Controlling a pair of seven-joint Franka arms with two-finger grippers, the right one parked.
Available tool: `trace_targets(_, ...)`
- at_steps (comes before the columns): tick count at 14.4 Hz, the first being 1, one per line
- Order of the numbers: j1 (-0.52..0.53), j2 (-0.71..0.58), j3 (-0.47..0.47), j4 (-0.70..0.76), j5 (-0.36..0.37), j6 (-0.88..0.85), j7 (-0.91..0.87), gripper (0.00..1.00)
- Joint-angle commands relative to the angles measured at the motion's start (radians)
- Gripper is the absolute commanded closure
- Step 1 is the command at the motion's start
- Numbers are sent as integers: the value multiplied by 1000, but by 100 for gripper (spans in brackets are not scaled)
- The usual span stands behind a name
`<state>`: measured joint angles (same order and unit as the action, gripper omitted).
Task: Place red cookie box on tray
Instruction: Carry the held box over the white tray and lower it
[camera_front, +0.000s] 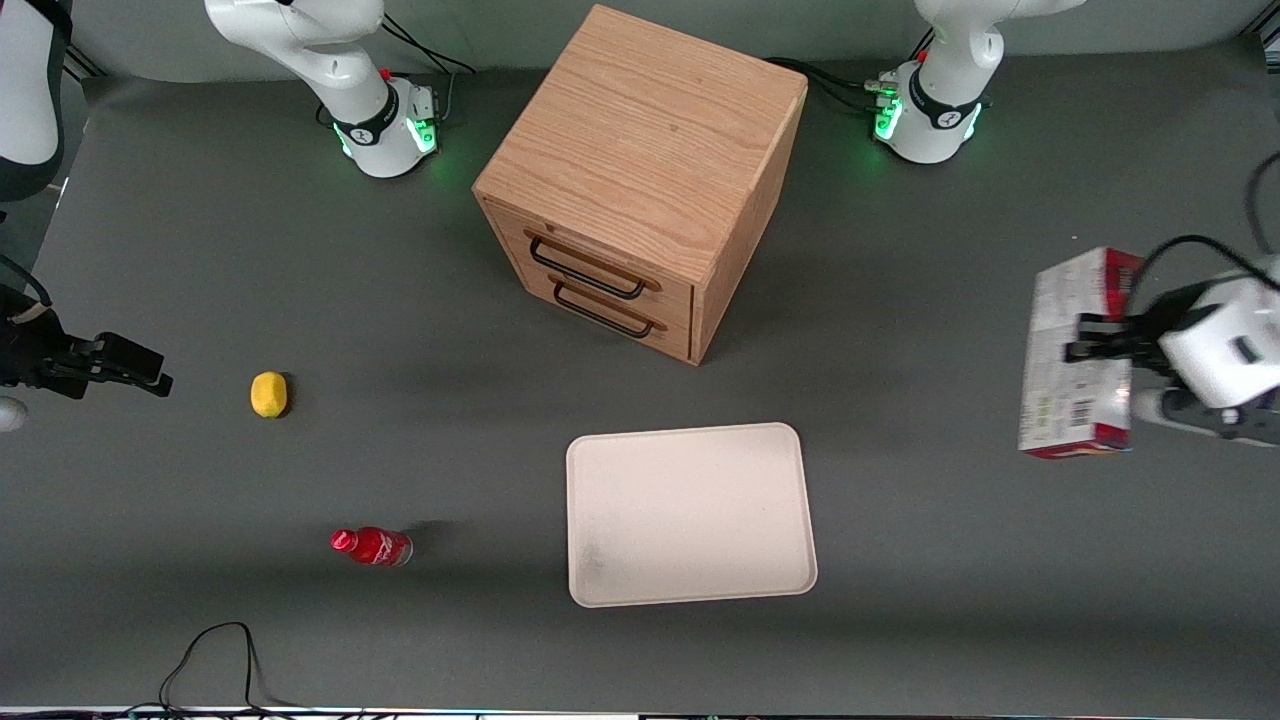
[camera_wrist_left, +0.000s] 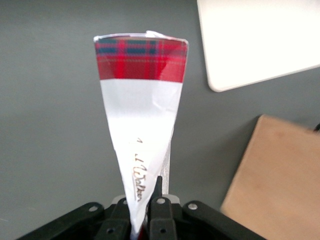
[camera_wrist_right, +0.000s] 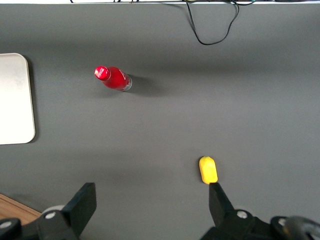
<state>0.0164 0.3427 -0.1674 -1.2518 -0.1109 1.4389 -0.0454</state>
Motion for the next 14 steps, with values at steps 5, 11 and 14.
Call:
trace_targets(5,-237,252,6,143,31,263,-440,100)
trace_targets(11,-320,490,9,143,162,529,-567,100)
trace_targets(14,-334,545,14,143,171,590,-567,100)
